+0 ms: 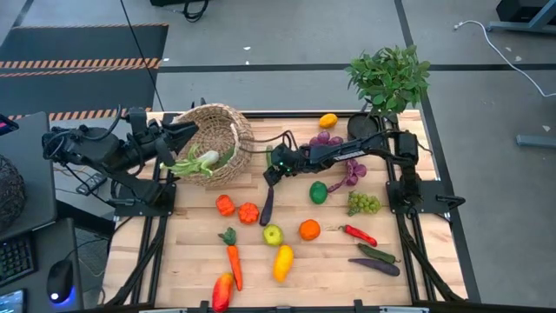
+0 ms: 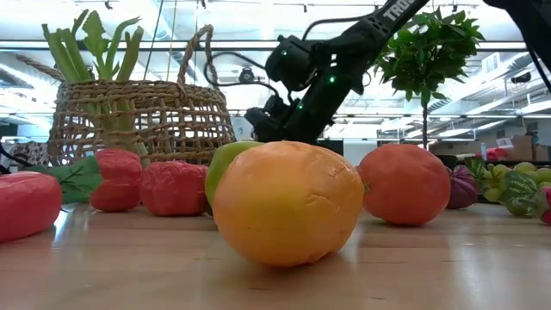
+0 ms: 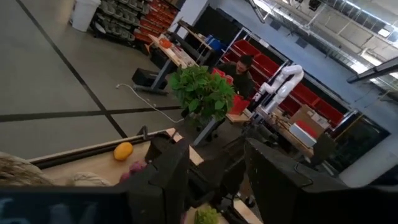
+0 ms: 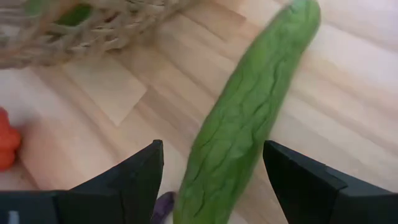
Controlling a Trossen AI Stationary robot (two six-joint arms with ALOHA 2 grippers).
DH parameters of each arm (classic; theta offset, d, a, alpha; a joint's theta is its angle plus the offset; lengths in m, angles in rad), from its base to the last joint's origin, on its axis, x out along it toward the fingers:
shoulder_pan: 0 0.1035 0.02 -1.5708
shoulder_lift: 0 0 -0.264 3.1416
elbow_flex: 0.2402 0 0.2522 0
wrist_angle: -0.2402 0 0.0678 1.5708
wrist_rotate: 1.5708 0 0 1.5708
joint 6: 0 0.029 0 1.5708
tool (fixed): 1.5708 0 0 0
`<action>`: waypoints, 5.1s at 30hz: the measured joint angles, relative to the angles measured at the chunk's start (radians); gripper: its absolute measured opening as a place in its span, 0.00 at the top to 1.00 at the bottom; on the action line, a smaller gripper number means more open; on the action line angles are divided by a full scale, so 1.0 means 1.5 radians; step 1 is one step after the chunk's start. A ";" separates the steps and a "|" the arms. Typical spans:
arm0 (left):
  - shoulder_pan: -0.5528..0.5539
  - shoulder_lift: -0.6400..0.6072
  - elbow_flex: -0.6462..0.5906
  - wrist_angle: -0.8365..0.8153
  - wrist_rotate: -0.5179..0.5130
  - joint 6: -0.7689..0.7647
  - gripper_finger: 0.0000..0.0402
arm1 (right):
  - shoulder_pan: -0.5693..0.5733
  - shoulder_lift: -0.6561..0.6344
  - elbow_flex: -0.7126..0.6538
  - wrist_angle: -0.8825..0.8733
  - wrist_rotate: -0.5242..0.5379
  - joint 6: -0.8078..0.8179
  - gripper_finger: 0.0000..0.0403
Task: Build produce basket
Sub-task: Put the green cucumber into the brown basket, then put the left orange pumpkin into the brown basket
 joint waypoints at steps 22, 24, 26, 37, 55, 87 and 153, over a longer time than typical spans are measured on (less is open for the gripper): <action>0.000 -0.002 0.000 -0.023 0.076 -0.001 0.60 | 0.006 0.019 0.000 -0.066 0.065 -0.011 0.67; 0.000 -0.002 0.000 -0.023 0.075 -0.026 0.60 | 0.000 0.012 0.000 -0.076 0.024 -0.012 0.70; 0.000 -0.002 0.000 -0.022 0.075 -0.057 0.60 | -0.004 0.000 0.000 -0.092 -0.012 -0.009 0.70; 0.000 -0.021 0.000 0.022 -0.008 0.036 0.60 | -0.012 -0.150 0.018 -0.164 0.059 -0.014 0.70; 0.000 -0.059 0.000 0.068 -0.063 0.149 0.60 | -0.017 -0.199 0.327 -0.153 0.042 -0.170 0.70; 0.000 -0.059 0.000 0.070 0.043 0.128 0.60 | -0.006 0.049 0.616 -0.079 -0.077 -0.077 0.54; -0.001 -0.035 0.000 -0.119 0.360 -0.061 0.60 | 0.152 -0.061 0.616 -0.634 -0.041 0.099 0.39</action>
